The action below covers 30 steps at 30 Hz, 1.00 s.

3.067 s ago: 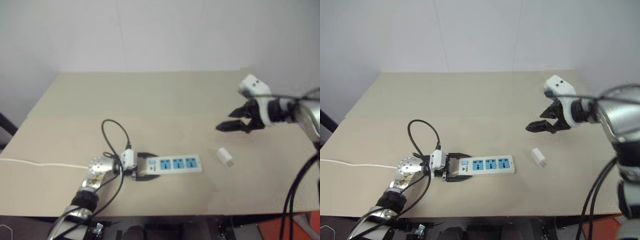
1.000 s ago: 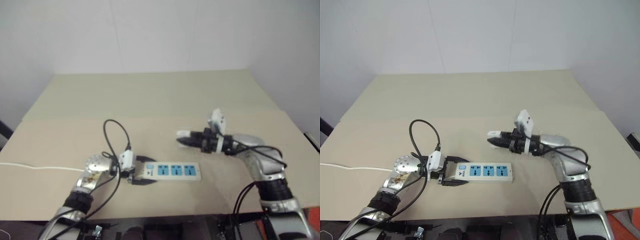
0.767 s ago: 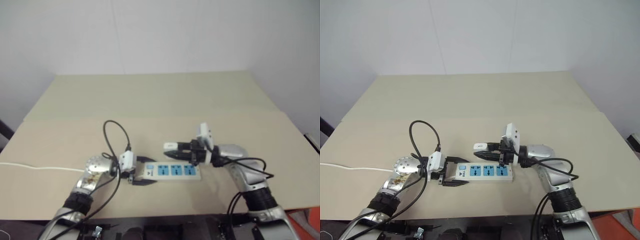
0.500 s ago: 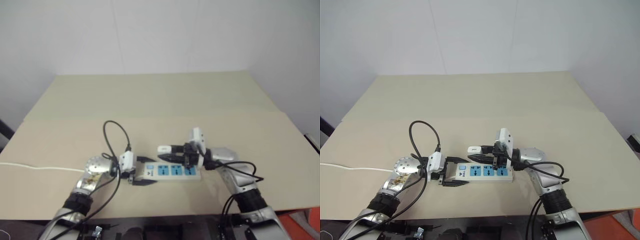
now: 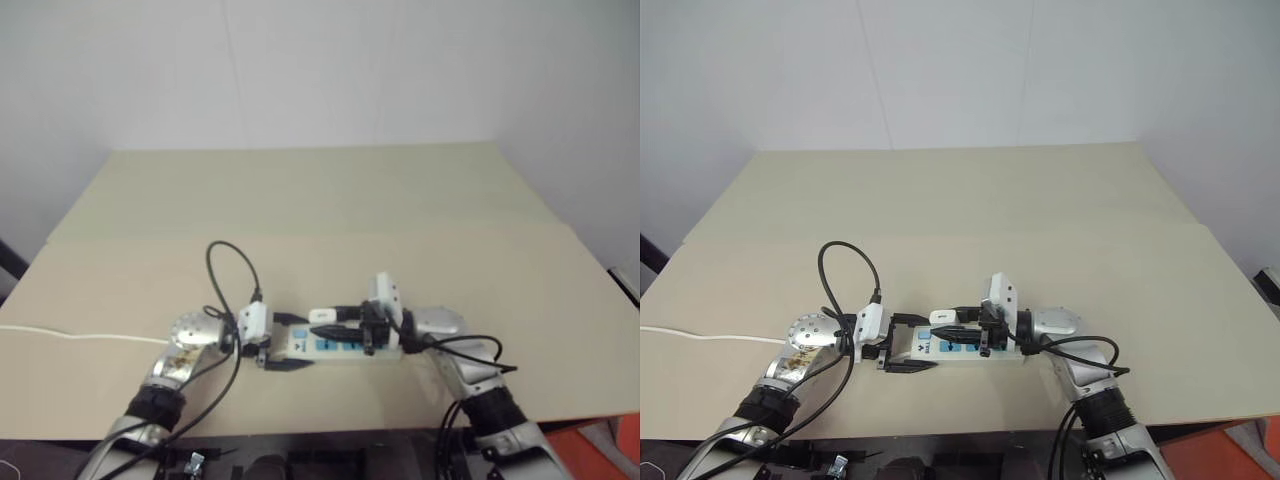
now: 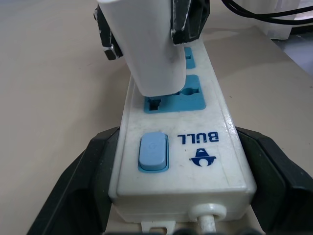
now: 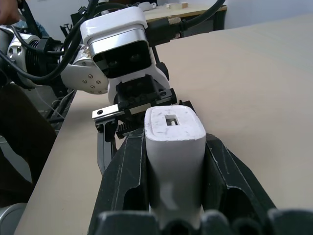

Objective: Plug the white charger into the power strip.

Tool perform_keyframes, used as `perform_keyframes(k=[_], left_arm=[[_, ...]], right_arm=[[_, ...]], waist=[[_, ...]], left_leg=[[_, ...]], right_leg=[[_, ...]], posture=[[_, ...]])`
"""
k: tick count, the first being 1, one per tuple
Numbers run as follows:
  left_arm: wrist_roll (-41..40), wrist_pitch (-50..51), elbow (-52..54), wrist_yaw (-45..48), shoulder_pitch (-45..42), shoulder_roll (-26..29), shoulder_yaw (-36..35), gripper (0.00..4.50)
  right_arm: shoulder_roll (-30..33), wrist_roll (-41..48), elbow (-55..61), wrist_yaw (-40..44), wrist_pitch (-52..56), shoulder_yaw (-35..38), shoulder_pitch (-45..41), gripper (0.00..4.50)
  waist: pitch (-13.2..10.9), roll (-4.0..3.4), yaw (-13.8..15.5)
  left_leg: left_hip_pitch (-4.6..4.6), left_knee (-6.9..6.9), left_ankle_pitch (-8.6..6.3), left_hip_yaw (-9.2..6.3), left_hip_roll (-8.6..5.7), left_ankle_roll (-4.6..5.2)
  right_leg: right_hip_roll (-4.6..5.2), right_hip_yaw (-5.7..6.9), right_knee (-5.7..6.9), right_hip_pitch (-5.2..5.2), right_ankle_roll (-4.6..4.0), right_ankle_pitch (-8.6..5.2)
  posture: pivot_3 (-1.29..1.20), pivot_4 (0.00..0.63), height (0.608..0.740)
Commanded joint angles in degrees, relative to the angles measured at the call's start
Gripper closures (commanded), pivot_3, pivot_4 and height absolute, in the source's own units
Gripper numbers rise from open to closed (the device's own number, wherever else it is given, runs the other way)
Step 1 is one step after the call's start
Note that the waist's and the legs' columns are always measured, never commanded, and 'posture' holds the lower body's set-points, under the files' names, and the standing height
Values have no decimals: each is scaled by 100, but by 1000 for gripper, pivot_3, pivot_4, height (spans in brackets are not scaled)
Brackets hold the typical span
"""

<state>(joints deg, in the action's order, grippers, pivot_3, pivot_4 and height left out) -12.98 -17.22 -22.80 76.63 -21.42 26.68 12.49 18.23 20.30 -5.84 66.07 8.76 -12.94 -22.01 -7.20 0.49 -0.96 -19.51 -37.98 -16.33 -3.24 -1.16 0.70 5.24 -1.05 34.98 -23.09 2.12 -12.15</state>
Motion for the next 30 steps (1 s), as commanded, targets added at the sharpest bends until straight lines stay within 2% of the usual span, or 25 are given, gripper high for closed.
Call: perform_keyframes(k=[1,15,23,30], left_arm=[[242,81,-16,-22,106,106,128,1195],[253,165,113,-69,142,125,158,1195],[203,222,174,-149,169,177,135,1195],[164,251,180,-213,199,300,76,1195]], right_arm=[[-72,-63,-124,-21,-219,34,-141,3400],[-27,-370,-806,12,-561,-17,-55,3400],[498,-596,-1360,317,-751,-66,261,3400],[767,-665,-1915,485,-836,-144,300,3400]], waist=[[0,0,-1],[0,0,3],[1,0,35],[4,2,52]], left_leg=[[2,0,0,0,0,0],[15,4,0,2,0,0],[20,5,-1,-1,-2,1],[54,5,-8,-9,-3,6]], right_leg=[[0,0,0,1,0,0],[0,-2,-1,11,0,-1],[3,-1,-6,24,2,-3],[5,4,-27,79,12,-12]], posture=[[0,150,740],[0,150,740],[0,150,740],[0,150,740]])
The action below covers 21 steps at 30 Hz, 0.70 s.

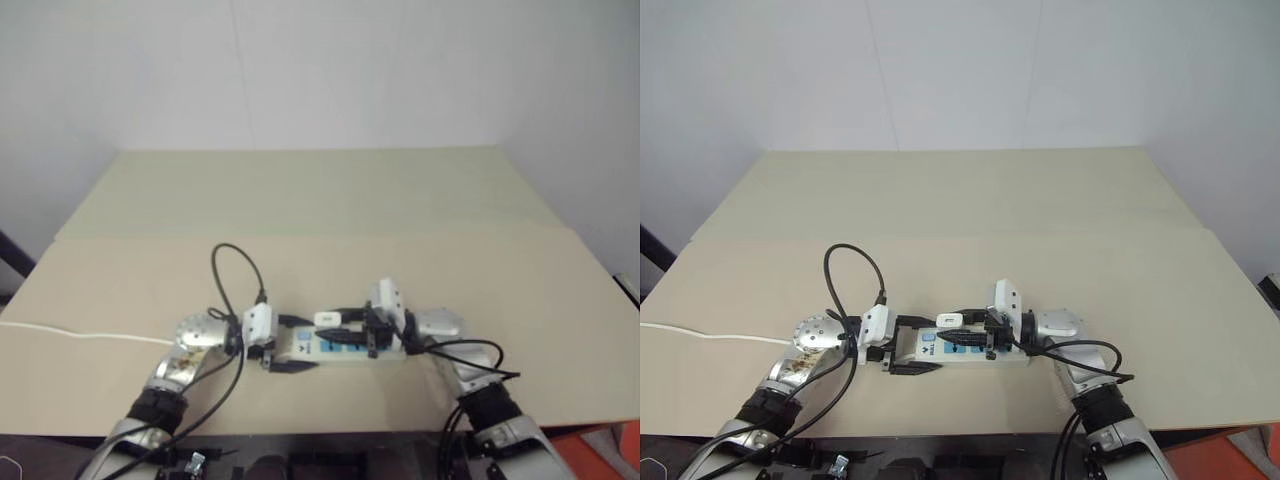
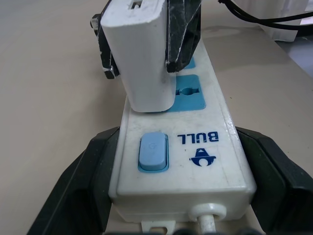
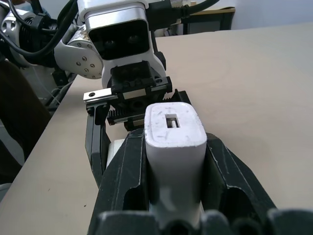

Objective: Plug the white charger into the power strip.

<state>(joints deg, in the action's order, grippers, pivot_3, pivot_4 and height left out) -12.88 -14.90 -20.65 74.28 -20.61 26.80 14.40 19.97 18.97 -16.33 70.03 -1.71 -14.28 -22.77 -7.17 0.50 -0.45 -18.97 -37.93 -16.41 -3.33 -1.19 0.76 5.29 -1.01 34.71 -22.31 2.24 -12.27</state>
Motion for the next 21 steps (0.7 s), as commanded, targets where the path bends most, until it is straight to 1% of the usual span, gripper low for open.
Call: perform_keyframes(k=[1,11,21], left_arm=[[154,21,-35,10,118,299,-119,1195],[147,28,-10,-34,156,380,-137,1195],[165,-12,-57,-75,149,432,-175,1195]], right_arm=[[617,-524,-899,121,203,-36,390,3400],[723,-605,-1028,147,251,-265,401,3400],[834,-758,-1378,58,138,-380,367,3400]], waist=[[4,3,5],[23,9,19],[72,35,7]], left_leg=[[3,0,0,-1,0,0],[6,1,-5,-4,0,5],[20,6,-7,-4,2,7]], right_leg=[[0,1,-1,3,0,-1],[0,1,-9,7,0,-2],[-1,0,-14,18,-1,-4]], posture=[[0,150,740],[0,150,740],[0,150,740]])
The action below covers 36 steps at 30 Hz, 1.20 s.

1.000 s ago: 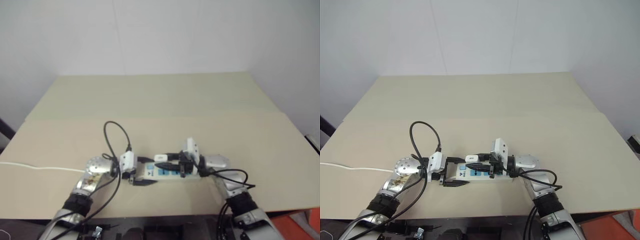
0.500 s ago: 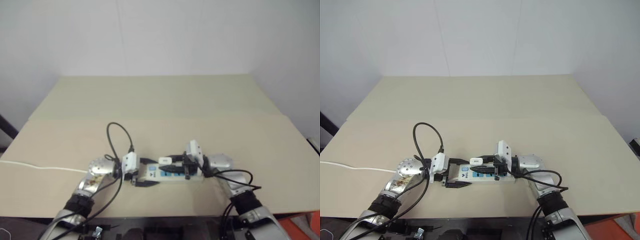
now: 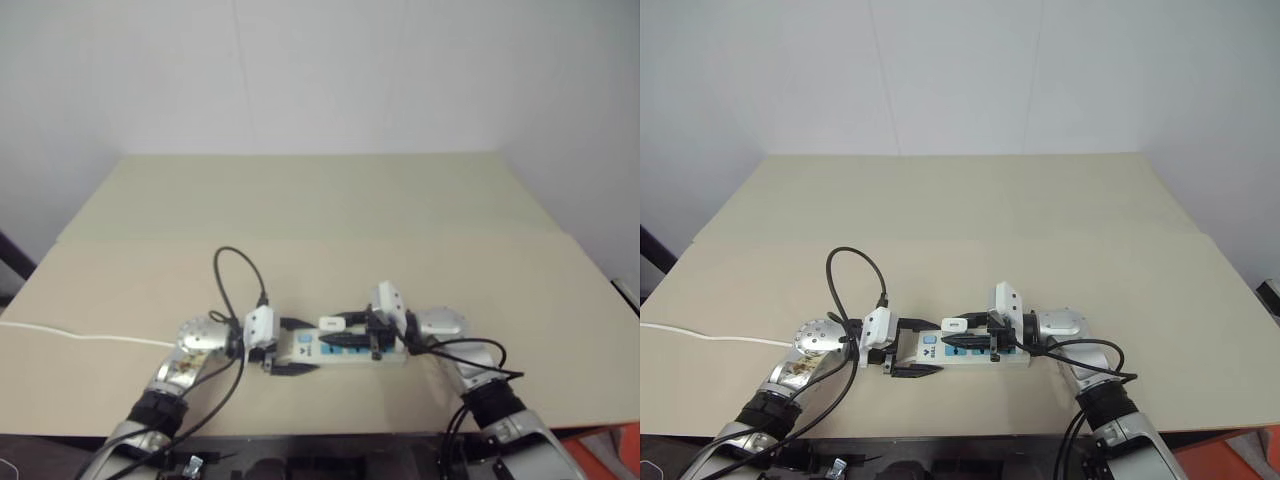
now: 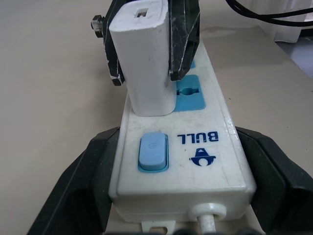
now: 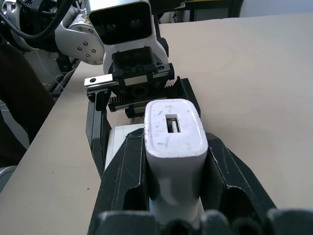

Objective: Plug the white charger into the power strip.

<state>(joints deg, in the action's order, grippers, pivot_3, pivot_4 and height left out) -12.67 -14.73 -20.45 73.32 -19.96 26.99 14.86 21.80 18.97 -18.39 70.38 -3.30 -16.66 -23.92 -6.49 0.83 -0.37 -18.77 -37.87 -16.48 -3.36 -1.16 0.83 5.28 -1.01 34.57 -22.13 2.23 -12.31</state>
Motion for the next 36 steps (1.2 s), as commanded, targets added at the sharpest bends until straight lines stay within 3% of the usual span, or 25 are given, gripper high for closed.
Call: perform_keyframes(k=[1,6,16,18,20,22,30,36], left_arm=[[149,-34,-83,9,83,411,-224,1195],[164,-48,-97,-16,85,407,-224,1195],[150,-79,-121,-85,63,401,-177,1195],[141,-62,-105,-95,65,389,-168,1195],[117,52,-25,-96,64,398,-163,448],[-28,323,133,4,52,425,-187,26],[-873,1429,1597,-8,269,705,-766,26],[-1596,2102,2480,167,494,1441,-1558,26]], right_arm=[[652,-762,-1169,13,281,-154,470,3400],[593,-844,-1111,-112,118,-268,365,3400],[548,-708,-538,137,476,-431,92,27],[560,-694,-424,172,520,-406,80,27],[572,-659,-311,118,546,-287,49,0],[594,-616,-209,96,567,-174,19,0],[1077,-62,994,110,1002,636,-74,0],[2049,750,1948,263,1727,1716,40,0]], waist=[[6,2,-2],[9,1,-13],[38,67,-97],[38,67,-90],[38,67,-89],[24,57,-81],[-113,1,-33],[-153,-7,-39]], left_leg=[[4,1,0,0,0,0],[9,5,-1,0,1,1],[45,21,-12,-20,23,17],[44,23,-12,-39,23,18],[44,28,-12,-51,21,18],[37,31,-12,-55,19,18],[12,34,-12,-67,7,17],[-140,22,1,-68,4,-4]], right_leg=[[0,0,0,2,0,-1],[0,-1,1,3,-1,-3],[-16,-3,29,15,14,-43],[-18,-2,34,11,10,-47],[-18,-1,36,8,5,-48],[-18,-1,36,0,1,-47],[-5,9,33,-18,-3,-44],[-3,8,47,-177,-35,-23]], posture=[[0,150,740],[0,150,740],[0,150,740],[0,150,740],[0,150,740],[0,150,740],[0,150,740],[0,150,740]])
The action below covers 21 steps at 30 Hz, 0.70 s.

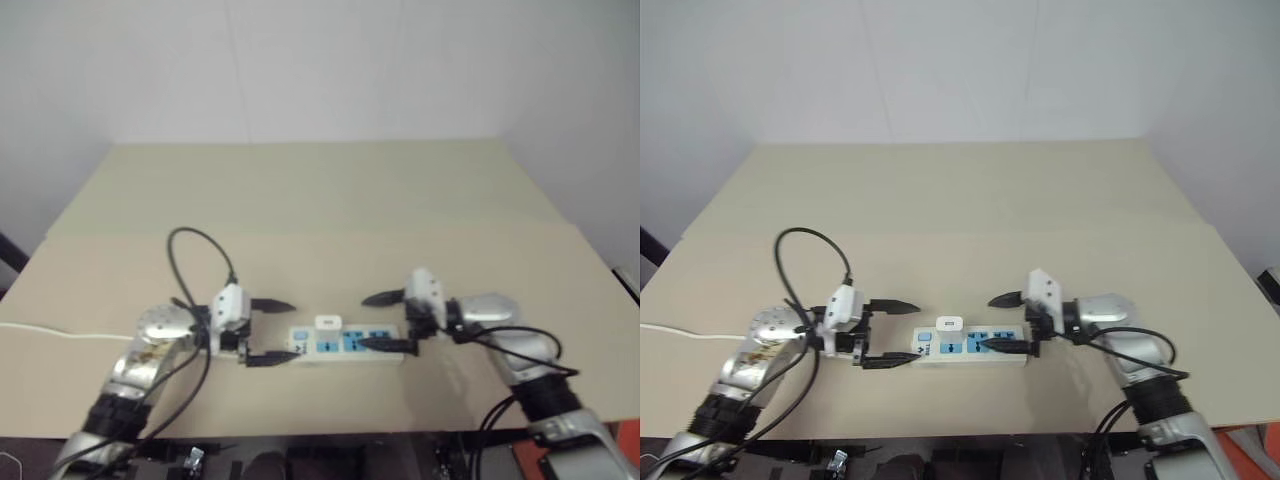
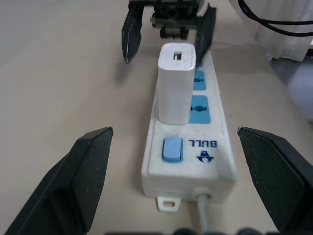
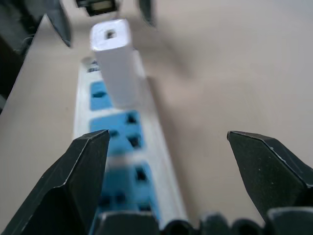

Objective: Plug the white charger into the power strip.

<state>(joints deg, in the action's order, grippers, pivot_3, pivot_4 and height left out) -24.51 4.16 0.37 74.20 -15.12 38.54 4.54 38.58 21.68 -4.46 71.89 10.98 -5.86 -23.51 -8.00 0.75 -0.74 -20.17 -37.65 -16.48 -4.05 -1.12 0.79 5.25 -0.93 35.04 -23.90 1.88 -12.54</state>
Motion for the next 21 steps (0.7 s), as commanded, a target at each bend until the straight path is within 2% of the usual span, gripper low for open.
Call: perform_keyframes(k=[1,9,21], left_arm=[[-495,254,446,109,44,424,-705,26],[-691,504,500,190,560,1109,-1552,26],[-671,683,618,159,627,1197,-1639,26]], right_arm=[[588,576,661,149,380,847,51,0],[1528,773,952,230,616,1768,760,0],[1670,816,1275,79,751,2035,1227,0]], waist=[[-5,1,-1],[-15,2,1],[-20,2,-1]], left_leg=[[-17,-5,1,1,0,-1],[-9,2,-2,22,1,3],[-3,-5,-2,74,9,3]], right_leg=[[0,0,2,-17,-1,1],[1,0,-12,-3,1,-1],[-2,-2,-4,1,-2,4]], posture=[[0,150,740],[0,150,740],[0,150,740]])
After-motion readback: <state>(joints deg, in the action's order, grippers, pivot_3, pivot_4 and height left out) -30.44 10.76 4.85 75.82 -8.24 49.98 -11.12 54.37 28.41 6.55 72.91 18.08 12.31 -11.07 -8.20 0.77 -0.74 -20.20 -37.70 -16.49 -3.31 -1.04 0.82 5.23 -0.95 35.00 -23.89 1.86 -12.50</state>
